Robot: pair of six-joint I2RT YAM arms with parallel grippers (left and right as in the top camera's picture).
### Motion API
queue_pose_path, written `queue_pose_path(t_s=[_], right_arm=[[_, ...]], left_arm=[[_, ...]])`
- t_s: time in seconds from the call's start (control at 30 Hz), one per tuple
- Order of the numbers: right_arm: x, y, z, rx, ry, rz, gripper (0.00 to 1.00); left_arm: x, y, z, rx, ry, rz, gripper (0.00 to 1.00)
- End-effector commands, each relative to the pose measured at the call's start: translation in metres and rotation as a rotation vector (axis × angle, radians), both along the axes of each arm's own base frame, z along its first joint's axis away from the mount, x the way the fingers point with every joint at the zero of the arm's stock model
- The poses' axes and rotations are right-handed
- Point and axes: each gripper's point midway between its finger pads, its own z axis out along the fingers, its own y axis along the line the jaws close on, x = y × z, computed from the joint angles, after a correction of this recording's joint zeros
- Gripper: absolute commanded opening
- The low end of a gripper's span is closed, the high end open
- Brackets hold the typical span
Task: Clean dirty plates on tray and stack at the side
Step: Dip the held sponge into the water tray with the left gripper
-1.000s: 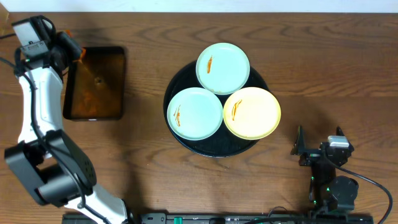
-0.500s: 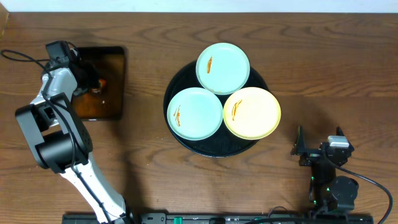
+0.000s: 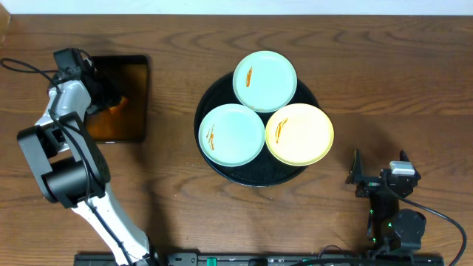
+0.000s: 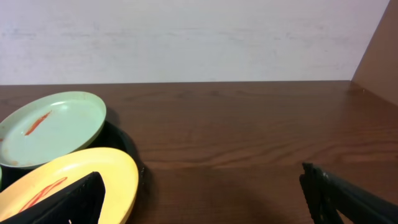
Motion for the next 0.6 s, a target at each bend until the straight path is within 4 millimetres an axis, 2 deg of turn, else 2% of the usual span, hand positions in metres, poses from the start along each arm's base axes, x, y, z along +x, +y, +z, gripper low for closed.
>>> queue_pose_path(t_s=[0.0, 0.17, 0.23, 0.37, 0.43, 0.57], right_arm=[[0.0, 0.003, -0.001, -0.011, 0.002, 0.013, 0.99], [0.0, 0.003, -0.001, -0.011, 0.002, 0.013, 0.99], [0.0, 0.003, -0.001, -0.011, 0.002, 0.013, 0.99], [0.0, 0.003, -0.001, -0.011, 0.002, 0.013, 0.99], [0.0, 0.003, -0.001, -0.011, 0.002, 0.013, 0.99], [0.0, 0.003, -0.001, -0.011, 0.002, 0.013, 0.99]], left_arm=[[0.0, 0.0, 0.02, 0.014, -0.033, -0.004, 0.63], [-0.005, -0.004, 0.012, 0.001, 0.0, -0.01, 0.49], [-0.003, -0.003, 0.026, 0.013, -0.028, -0.008, 0.44], [0.001, -0.003, 0.058, 0.037, -0.09, -0.011, 0.27], [-0.001, -0.007, 0.057, 0.032, -0.078, -0.018, 0.23], [-0.007, -0.014, 0.04, 0.011, -0.024, -0.026, 0.15]])
